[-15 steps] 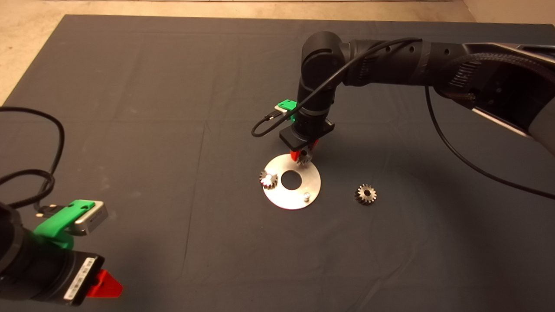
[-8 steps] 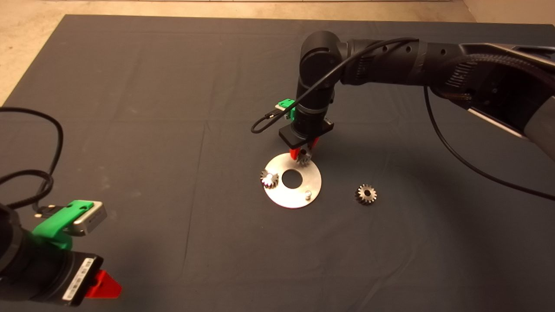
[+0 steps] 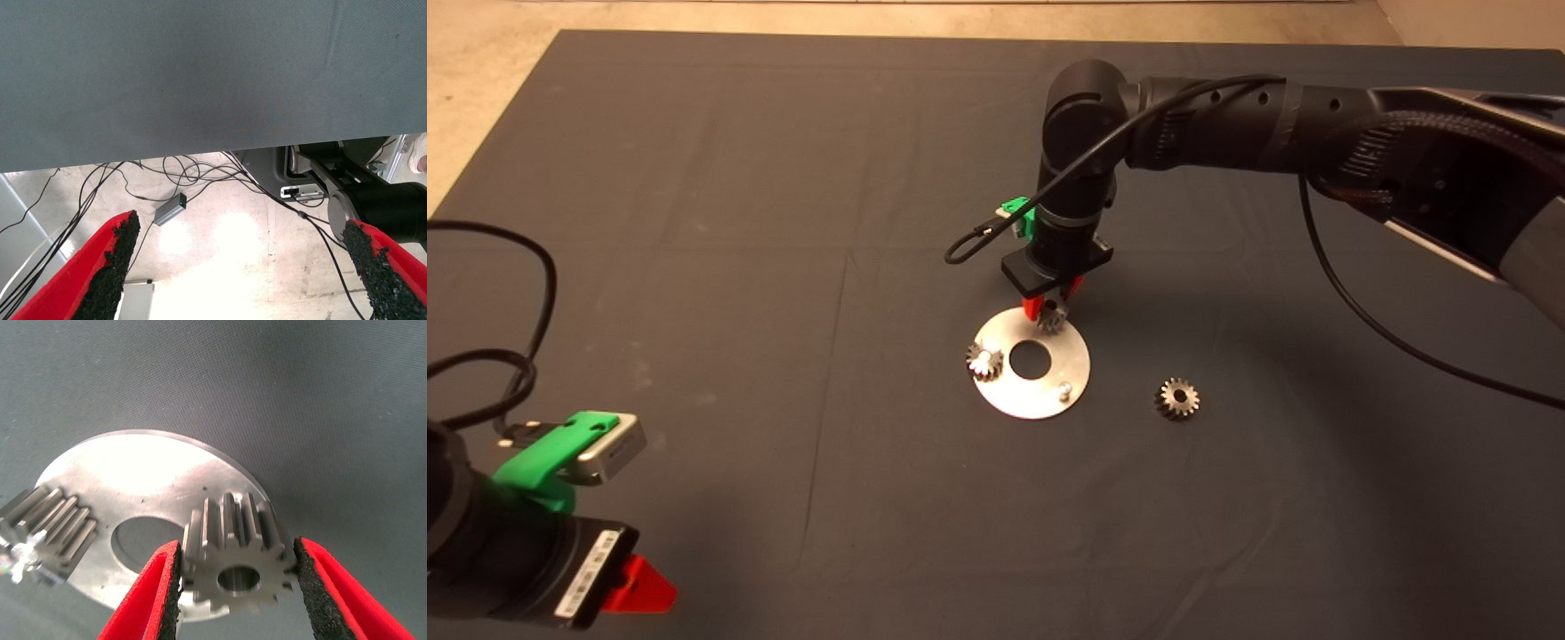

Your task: Install three planetary gears onto the carrier pins

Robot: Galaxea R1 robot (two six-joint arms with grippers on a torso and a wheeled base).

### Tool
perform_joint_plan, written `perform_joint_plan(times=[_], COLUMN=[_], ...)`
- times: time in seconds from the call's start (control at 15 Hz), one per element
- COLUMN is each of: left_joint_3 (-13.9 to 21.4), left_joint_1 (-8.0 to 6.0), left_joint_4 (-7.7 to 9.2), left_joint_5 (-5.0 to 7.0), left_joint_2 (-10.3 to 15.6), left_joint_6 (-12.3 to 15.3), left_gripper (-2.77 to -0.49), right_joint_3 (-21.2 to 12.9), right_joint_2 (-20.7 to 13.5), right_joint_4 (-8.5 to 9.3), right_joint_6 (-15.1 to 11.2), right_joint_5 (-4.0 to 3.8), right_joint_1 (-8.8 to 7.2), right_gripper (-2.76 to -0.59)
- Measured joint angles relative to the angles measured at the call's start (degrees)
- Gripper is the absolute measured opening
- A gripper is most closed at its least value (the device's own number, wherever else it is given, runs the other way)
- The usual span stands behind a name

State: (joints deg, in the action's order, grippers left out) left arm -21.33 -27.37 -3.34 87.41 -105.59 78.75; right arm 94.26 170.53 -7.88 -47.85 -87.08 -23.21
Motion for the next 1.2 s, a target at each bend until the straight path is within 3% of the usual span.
perform_joint_plan(times=[0.47, 0.6, 0.67, 0.8, 0.87, 1.0, 1.2], left_joint_3=[0.00, 0.00, 0.00, 0.00, 0.00, 0.00, 0.01], left_joint_1=[0.01, 0.00, 0.00, 0.02, 0.01, 0.02, 0.00], left_joint_4=[0.02, 0.03, 0.03, 0.06, 0.07, 0.14, 0.17], left_joint_5=[0.01, 0.00, 0.00, 0.02, 0.00, 0.07, -0.01], left_joint_2=[0.02, 0.00, 0.00, 0.00, -0.02, -0.05, -0.14], left_joint_6=[0.01, 0.00, 0.00, 0.00, 0.00, 0.00, 0.00], left_gripper=[-1.09, -1.09, -1.09, -1.09, -1.09, -1.09, -1.09], right_joint_3=[-3.45, -7.20, -10.34, -19.44, -22.67, -30.56, -37.20], right_joint_2=[-0.14, -1.31, -2.69, -7.36, -9.68, -18.70, -29.20], right_joint_4=[-0.46, -0.35, -0.26, 0.16, 0.24, 0.39, 0.45], right_joint_6=[0.02, 0.00, 0.00, -0.66, -1.64, -3.91, -6.28], right_joint_5=[-0.33, -0.27, -0.21, -0.16, -0.11, -0.13, -1.28], right_joint_1=[-0.99, -2.92, -4.48, -7.27, -7.72, -7.74, -7.73], right_gripper=[-1.97, -1.93, -1.80, -1.72, -1.65, -1.63, -1.63])
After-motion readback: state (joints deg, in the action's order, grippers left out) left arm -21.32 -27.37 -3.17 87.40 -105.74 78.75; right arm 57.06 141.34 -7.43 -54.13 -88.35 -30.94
